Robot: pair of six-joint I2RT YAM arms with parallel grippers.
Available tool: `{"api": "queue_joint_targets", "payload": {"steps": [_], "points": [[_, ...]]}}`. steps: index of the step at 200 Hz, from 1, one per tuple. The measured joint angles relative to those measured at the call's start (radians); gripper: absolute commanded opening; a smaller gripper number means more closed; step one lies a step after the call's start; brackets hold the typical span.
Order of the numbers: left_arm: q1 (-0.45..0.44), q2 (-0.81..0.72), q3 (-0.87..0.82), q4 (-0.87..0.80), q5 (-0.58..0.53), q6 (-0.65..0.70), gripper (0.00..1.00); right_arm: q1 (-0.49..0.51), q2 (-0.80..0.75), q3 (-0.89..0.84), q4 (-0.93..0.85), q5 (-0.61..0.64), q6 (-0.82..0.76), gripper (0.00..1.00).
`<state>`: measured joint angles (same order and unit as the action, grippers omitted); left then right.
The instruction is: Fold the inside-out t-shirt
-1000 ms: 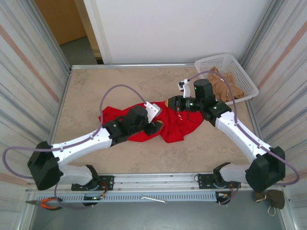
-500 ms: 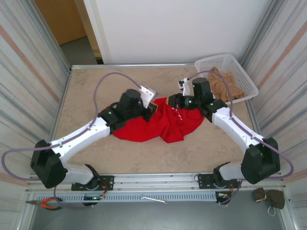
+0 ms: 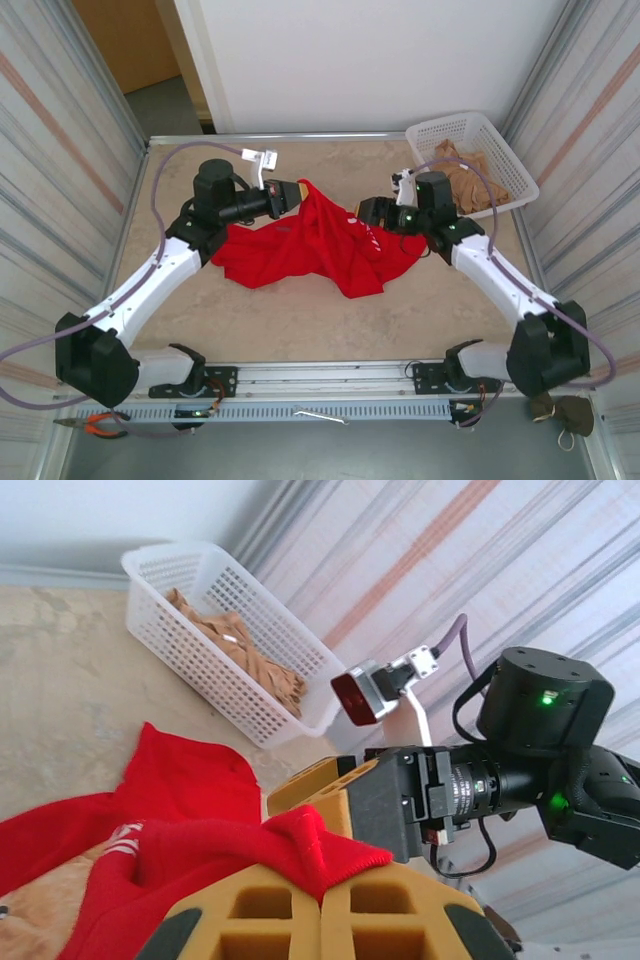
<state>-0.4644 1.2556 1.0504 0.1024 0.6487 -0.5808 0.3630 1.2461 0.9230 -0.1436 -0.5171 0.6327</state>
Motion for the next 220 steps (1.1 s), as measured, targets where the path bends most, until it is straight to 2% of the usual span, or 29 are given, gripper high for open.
{"api": "queue_joint_targets", "payload": {"steps": [17,36,63,88,96,105,112,122,156,195,220], "points": [[0.0,0.0,0.0,0.015,0.019,-0.024,0.0,0.05,-0.052,-0.003,-0.009,0.036,0.002,0.63],[0.0,0.0,0.0,0.024,0.025,-0.039,0.0,0.159,-0.071,0.003,-0.022,0.101,0.0,0.63],[0.0,0.0,0.0,0.026,0.025,-0.053,0.0,0.316,-0.035,0.045,-0.048,0.2,-0.013,0.64],[0.0,0.0,0.0,0.026,0.025,-0.056,0.0,0.37,0.031,0.105,-0.052,0.274,-0.017,0.61],[0.0,0.0,0.0,0.026,0.025,-0.057,0.0,0.372,0.055,0.123,-0.052,0.291,-0.019,0.54],[0.0,0.0,0.0,0.026,0.025,-0.06,0.0,0.372,0.082,0.143,-0.052,0.305,-0.024,0.34],[0.0,0.0,-0.001,0.026,0.024,-0.063,0.0,0.372,0.105,0.159,-0.052,0.315,-0.034,0.14],[0.0,0.0,-0.002,0.026,0.022,-0.067,0.0,0.369,0.126,0.173,-0.053,0.323,-0.035,0.0],[0.021,0.0,-0.018,-0.005,-0.015,-0.079,0.0,0.321,0.112,0.176,-0.075,0.268,-0.043,0.0],[0.121,0.022,-0.065,-0.019,-0.026,-0.102,0.0,0.215,-0.046,0.176,-0.06,0.045,-0.065,0.0],[0.124,0.05,-0.069,-0.006,0.032,-0.105,0.0,0.172,-0.115,0.164,-0.014,-0.061,-0.064,0.0]]}}
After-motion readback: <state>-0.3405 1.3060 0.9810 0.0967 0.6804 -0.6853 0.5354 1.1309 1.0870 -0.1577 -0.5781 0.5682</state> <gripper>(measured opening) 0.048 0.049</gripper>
